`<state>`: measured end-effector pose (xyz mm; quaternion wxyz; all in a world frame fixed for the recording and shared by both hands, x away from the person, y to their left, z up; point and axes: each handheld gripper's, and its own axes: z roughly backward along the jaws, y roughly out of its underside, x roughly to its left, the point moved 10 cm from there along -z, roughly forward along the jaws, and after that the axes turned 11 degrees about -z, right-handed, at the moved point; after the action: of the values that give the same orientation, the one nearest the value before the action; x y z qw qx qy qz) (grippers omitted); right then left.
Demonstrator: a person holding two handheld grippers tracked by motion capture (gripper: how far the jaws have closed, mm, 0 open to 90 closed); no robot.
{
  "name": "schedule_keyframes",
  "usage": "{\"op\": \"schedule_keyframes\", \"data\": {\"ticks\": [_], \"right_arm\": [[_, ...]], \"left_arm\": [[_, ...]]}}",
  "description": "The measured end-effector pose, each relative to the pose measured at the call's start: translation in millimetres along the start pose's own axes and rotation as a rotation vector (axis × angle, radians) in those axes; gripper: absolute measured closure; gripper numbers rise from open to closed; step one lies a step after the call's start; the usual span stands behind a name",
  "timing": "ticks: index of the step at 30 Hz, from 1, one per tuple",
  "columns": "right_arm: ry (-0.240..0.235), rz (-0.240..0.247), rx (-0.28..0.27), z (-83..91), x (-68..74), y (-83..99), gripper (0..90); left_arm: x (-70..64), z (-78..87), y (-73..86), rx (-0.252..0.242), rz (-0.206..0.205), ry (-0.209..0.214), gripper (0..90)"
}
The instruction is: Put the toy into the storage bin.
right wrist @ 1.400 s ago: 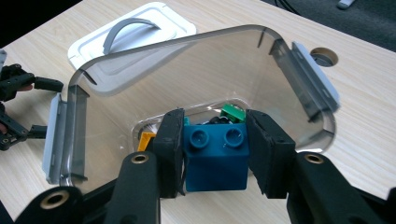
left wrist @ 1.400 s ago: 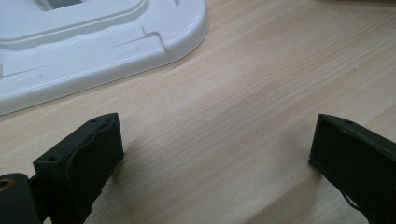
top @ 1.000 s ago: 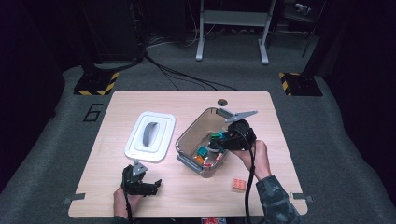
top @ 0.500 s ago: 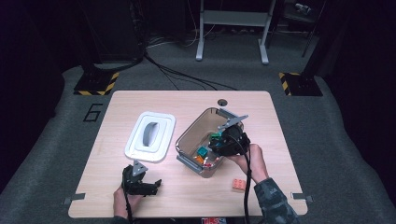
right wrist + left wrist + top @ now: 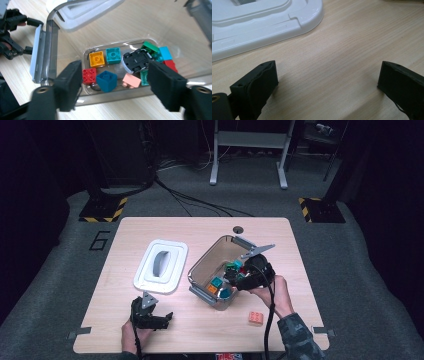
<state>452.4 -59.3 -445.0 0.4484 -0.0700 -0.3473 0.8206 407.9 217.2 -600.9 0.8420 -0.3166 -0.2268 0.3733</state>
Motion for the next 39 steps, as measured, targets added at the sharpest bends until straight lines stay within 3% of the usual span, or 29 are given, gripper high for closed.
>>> {"op": "schedule_keyframes", "data": {"ticks": [6, 17, 25, 28, 34, 39], "right_arm": [[0.002, -0.013, -0.063, 16.0, -8.2, 3.6, 14.9], [0.015, -0.044, -0.082, 26.7, -23.3, 31.5, 8.2], [0.024, -0.075, -0.054, 20.4, -35.8, 63.9, 1.9], [0.018, -0.077, -0.019, 13.4, -39.3, 77.8, 0.0], [0.012, -0.066, 0.044, -1.3, -42.3, 101.3, 0.0], [0.025, -0.028, 0.099, -19.1, -42.2, 124.5, 0.8]], "left_arm": [[0.0, 0.0, 0.0, 0.000, 0.000, 0.000, 2.5], [0.0, 0.0, 0.0, 0.000, 0.000, 0.000, 2.5], [0.0, 0.0, 0.0, 0.000, 0.000, 0.000, 2.5], [0.0, 0.0, 0.0, 0.000, 0.000, 0.000, 2.5], [-0.2, 0.3, 0.2, 0.003, -0.001, 0.005, 2.5], [-0.3, 0.3, 0.2, 0.003, -0.001, 0.005, 2.5]]}}
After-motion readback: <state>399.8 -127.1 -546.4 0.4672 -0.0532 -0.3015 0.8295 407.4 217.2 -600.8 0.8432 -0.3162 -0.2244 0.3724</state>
